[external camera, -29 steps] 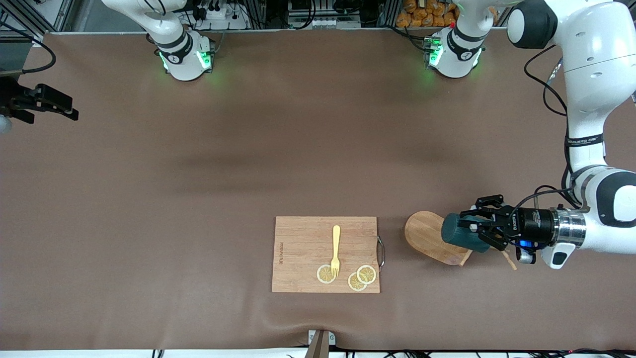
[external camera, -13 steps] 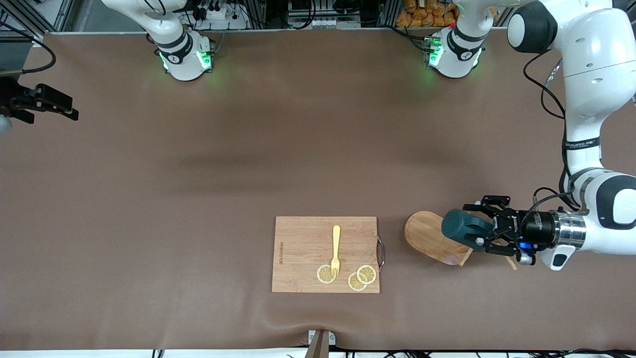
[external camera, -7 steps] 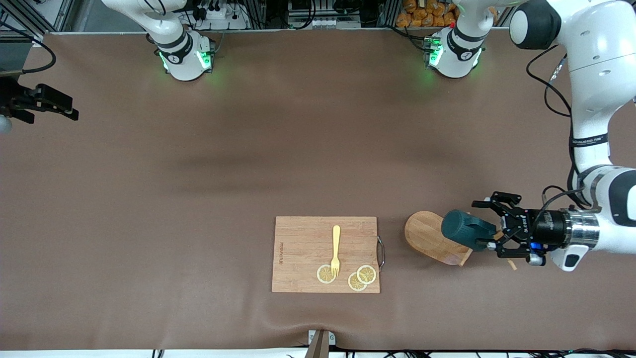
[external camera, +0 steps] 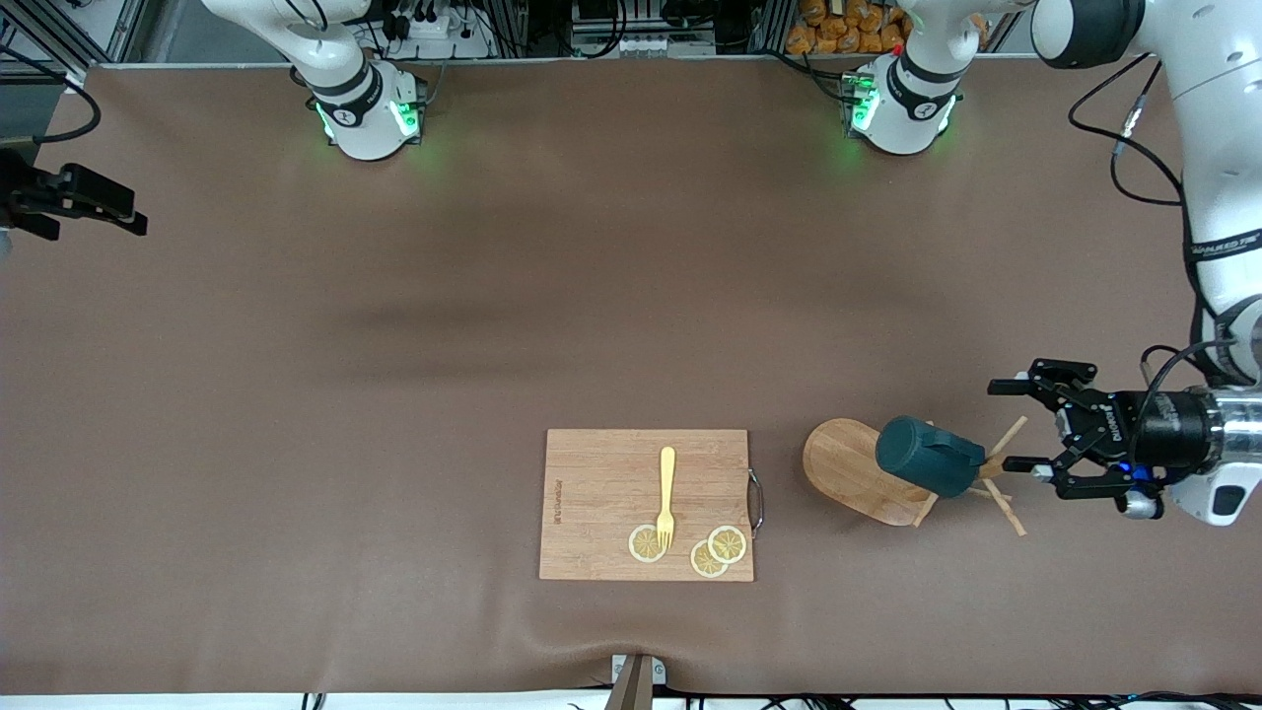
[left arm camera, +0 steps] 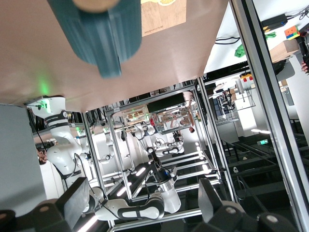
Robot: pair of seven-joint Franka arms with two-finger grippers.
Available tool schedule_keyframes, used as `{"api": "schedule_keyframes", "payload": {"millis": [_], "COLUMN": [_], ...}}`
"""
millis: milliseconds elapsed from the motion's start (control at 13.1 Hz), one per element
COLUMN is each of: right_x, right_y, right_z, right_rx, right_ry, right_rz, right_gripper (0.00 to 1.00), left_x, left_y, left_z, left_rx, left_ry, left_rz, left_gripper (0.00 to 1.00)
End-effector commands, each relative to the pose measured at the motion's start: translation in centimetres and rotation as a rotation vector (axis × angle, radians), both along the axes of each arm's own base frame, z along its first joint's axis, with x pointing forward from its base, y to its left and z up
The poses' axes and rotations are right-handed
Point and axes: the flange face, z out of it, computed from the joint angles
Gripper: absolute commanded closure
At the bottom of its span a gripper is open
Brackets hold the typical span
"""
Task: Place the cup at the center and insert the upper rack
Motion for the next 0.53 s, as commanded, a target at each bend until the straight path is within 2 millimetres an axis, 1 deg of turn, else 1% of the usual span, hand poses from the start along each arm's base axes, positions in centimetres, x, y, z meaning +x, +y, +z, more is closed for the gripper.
{"api": "schedule_keyframes", "payload": {"millis": [0, 153, 229, 305, 458], "right_x": [-0.6, -0.7, -0.7, -0.8, -1.4], "right_y": [-1.7, -2.2, -2.2, -2.3, -1.9], "right_z": [0.5, 0.6, 0.5, 0.0, -0.2], "right_rx": [-0.008, -0.015, -0.021, -0.021, -0.02], "right_ry": [0.003, -0.001, 0.003, 0.019, 0.052], "right_rz": [-0.035, -0.042, -0.042, -0.044, -0.039], "right_gripper": [0.0, 0.0, 0.0, 0.0, 0.0], "left_x": [-1.3, -1.8, -1.9, -1.9, -2.6], "left_y": [0.3, 0.3, 0.4, 0.3, 0.2], "left_z": [3.0, 4.2, 4.5, 4.5, 6.2], "left_rx": [0.064, 0.102, 0.116, 0.121, 0.175], "left_ry": [-0.021, -0.047, -0.062, -0.068, -0.104], "left_rz": [-0.016, -0.031, -0.035, -0.04, -0.059], "left_gripper": [0.0, 0.0, 0.0, 0.0, 0.0]}}
